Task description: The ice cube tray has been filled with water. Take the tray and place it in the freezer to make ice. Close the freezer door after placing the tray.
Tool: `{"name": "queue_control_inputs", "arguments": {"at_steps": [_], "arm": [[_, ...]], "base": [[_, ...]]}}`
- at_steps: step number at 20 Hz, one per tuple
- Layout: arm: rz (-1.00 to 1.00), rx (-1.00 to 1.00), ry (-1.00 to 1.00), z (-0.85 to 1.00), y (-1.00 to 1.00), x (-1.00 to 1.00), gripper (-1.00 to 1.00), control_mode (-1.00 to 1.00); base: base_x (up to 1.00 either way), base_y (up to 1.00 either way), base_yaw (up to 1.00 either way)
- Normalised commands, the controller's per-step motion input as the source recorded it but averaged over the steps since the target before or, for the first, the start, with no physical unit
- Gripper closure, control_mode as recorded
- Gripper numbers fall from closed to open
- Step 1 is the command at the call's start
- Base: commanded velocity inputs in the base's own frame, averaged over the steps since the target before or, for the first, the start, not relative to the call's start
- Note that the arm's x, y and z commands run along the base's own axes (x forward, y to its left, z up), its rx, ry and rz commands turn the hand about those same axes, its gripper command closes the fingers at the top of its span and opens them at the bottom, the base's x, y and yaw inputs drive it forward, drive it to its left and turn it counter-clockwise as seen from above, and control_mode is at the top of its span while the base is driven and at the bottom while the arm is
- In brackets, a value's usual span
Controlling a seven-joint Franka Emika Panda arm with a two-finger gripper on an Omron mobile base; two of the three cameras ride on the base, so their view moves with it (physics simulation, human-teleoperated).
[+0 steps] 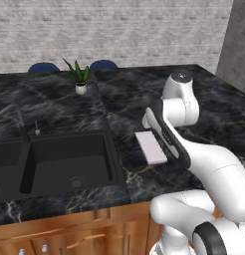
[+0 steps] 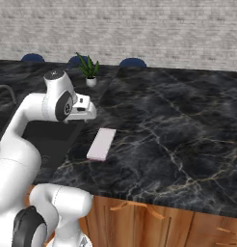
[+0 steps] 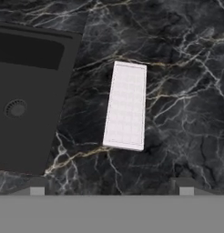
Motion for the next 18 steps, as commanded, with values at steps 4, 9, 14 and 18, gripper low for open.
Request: {"name": "queue_control_inputs", "arguments": {"at_steps": [4,9,14,18], "arm": [[0.0,0.0,0.0,-0.09,0.0,0.36,-1.0,-1.0],[0.0,0.07,0.0,-0.06,0.0,0.36,-1.0,-1.0],[0.0,0.1,0.0,-0.05,-0.01,0.48,-1.0,-1.0],[0.0,0.05,0.0,-0.11,-0.04,0.5,-1.0,-1.0]], "base": [[0.0,0.0,0.0],[0.0,0.0,0.0],[0.0,0.0,0.0],[0.0,0.0,0.0]]}}
